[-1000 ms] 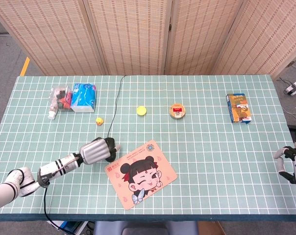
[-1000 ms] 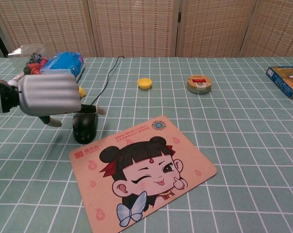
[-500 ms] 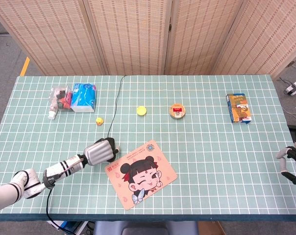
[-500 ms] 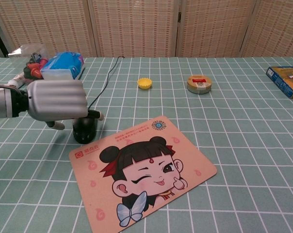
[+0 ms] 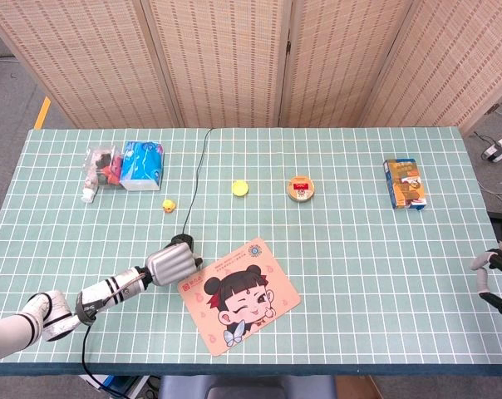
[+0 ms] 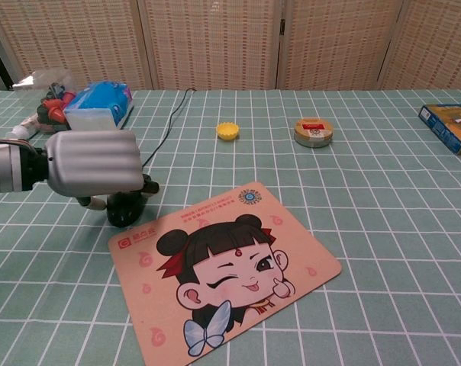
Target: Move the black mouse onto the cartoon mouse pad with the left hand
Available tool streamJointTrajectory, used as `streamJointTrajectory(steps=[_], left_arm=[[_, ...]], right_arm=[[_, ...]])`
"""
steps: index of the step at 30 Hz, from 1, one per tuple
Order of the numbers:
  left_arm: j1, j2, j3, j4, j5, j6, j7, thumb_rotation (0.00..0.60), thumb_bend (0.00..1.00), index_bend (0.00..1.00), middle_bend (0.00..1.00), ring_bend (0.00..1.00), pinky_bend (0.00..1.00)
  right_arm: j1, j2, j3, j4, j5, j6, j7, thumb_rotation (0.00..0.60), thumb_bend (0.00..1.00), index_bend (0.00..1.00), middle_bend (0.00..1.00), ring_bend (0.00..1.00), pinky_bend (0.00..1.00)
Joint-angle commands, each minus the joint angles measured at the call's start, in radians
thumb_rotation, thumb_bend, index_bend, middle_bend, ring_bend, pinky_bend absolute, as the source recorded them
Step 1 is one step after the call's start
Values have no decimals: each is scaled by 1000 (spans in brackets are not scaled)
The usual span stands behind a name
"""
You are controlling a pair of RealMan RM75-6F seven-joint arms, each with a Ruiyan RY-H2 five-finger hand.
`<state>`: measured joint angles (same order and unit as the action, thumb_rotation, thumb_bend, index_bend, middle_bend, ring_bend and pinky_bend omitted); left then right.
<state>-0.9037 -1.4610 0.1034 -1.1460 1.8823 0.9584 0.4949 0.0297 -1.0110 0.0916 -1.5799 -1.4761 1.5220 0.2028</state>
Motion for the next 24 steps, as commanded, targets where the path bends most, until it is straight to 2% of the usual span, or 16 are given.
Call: streamJointTrajectory(steps=[1,15,19,24], left_arm=[[0,-1,0,-7,-2,2,3,600,110,542,1000,1000,1000],[-2,4,-14,-64,-18,-2,40,600,111,598,1000,1000,1000],[-1,26,-20,-118,-22,-1,63,600,111,612,1000,1000,1000],[10,76,-53,-276,-96,-57,155,600,111,617,1000,1000,1000]], right_arm=[[-1,1,0,0,-2,2,3,600,309,515,474,447,597],[-8,7,-1,5,-9,14,26,600,308,515,474,447,597],[-11,9,-1,5,-12,19,32,600,309,515,474,447,597],[-17,13,-4,4,-24,32,41,600,308,514,474,447,597]])
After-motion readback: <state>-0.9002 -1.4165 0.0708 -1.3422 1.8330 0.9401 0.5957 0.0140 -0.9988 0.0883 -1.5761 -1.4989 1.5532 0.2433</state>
